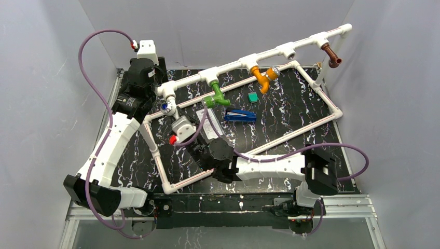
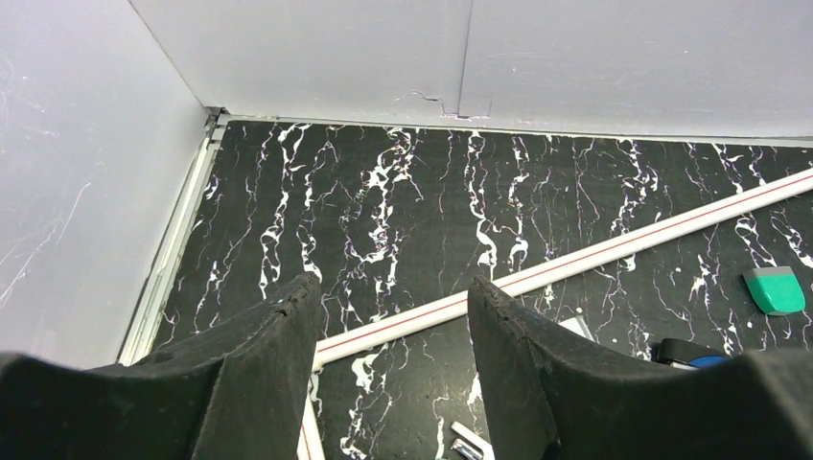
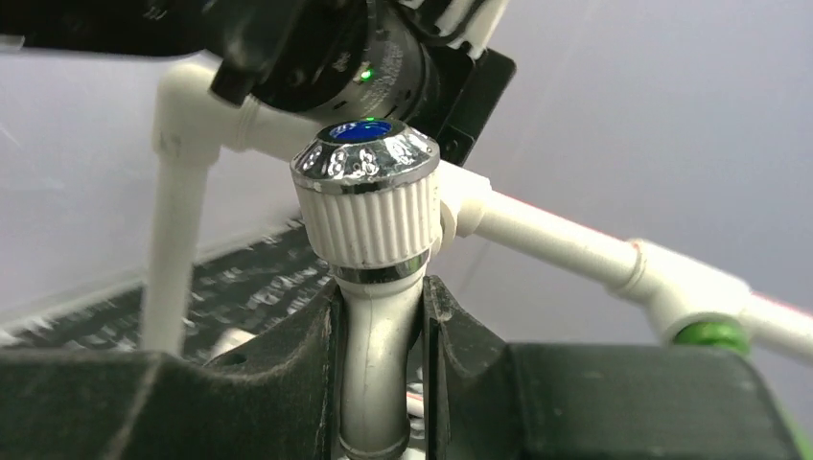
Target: Install the water faucets
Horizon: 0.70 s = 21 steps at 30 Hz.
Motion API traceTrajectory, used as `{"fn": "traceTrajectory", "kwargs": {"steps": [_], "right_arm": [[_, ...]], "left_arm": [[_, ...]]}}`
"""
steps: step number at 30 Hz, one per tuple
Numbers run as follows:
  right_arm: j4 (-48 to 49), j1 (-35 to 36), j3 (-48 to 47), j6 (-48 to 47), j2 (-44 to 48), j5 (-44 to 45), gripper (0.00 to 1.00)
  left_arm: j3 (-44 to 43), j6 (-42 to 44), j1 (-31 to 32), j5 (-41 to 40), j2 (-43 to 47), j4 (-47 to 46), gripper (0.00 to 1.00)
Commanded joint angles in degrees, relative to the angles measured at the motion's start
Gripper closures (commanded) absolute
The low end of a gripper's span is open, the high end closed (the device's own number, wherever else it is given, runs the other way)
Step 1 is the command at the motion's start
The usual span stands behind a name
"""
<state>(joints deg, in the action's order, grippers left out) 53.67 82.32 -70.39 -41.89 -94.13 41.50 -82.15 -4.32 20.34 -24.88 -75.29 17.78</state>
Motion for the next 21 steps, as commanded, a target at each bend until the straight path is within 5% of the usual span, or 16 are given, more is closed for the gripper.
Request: {"fn": "traceTrajectory", "kwargs": {"steps": [1,12,21], "right_arm": [[10.17,-1.11,0.86,26.75,-2.9,0.84,0.99],[11.65,-1.98,0.47,65.53,-3.57,9.34,0.99],[12.33,-2.09,1.57,85.71,-3.34,10.36,0.99]], "left_arm": [[5.58,-0.69,2.34,5.63,-2.5,17.34,0.44],[5.25,-0.69,2.43,5.76,-2.5,17.55,0.44],[5.67,-0.78,2.51,5.9,-2.15,17.31,0.44]]}}
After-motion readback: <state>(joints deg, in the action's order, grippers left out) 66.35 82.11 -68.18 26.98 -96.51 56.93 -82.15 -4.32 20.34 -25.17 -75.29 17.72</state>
